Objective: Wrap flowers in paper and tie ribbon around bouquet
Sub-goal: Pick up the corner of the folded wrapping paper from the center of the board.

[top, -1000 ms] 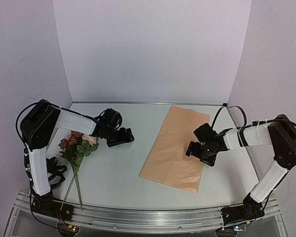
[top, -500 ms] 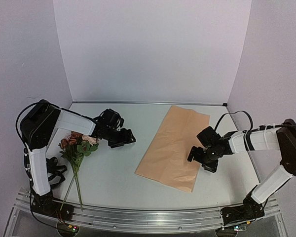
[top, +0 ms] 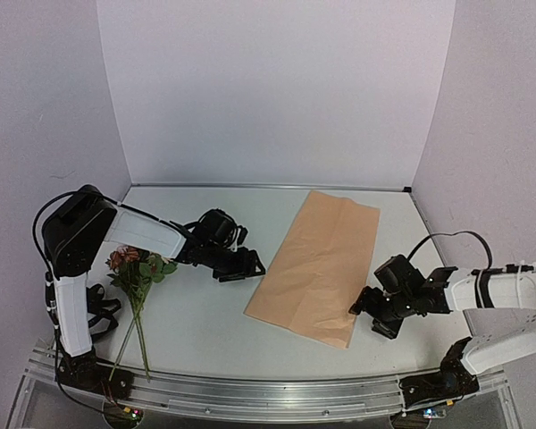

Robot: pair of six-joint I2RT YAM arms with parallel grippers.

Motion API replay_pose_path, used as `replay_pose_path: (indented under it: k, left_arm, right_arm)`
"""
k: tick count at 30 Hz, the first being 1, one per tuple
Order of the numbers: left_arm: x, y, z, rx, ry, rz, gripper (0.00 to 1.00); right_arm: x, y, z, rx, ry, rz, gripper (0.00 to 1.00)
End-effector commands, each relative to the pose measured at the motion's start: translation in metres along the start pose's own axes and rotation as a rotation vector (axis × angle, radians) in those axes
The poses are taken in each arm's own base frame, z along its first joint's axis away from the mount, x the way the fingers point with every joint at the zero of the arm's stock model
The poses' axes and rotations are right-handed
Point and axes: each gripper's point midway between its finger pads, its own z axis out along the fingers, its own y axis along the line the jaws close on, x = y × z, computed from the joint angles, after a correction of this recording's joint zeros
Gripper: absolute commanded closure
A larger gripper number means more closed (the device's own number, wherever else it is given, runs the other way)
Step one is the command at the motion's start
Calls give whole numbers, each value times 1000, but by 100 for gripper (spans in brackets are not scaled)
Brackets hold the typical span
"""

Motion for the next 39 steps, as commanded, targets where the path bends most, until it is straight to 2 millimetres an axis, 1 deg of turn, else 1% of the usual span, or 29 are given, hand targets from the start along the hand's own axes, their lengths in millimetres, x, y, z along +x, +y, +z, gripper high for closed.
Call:
replay_pose_path:
  k: [1,4,6,9,18,24,27,33,37,39]
  left_arm:
    - [7,5,7,-2,19,-24,33]
    - [10,4,8,-3,28,-20,38]
    - [11,4,9,-4,34,-18,42]
    - [15,5,12,-7,45,-23,46]
    - [22,7,16,-23,62,-30,56]
    - [29,6,18,-27,74,-33,64]
    - [31,4,19,-24,78,-34,67]
    - [36,5,21,-25,83,-46,73]
    - [37,10,20,-45,78,-55,75]
    - [38,12,19,-55,74,-65,77]
  right_arm:
    - [8,9,-5,-83,8,83,22]
    - [12,15,-5,-116,16,88,28]
    - [16,19,-2,-126,31,86,35]
    - [20,21,1,-128,40,75,39]
    - [22,22,12,-125,49,58,40]
    - [20,23,16,-136,34,54,41]
    - [18,24,15,-143,21,51,41]
    - [13,33,9,-174,1,43,40]
    - [12,36,4,-199,-5,46,38]
    - [12,34,2,-202,-9,54,36]
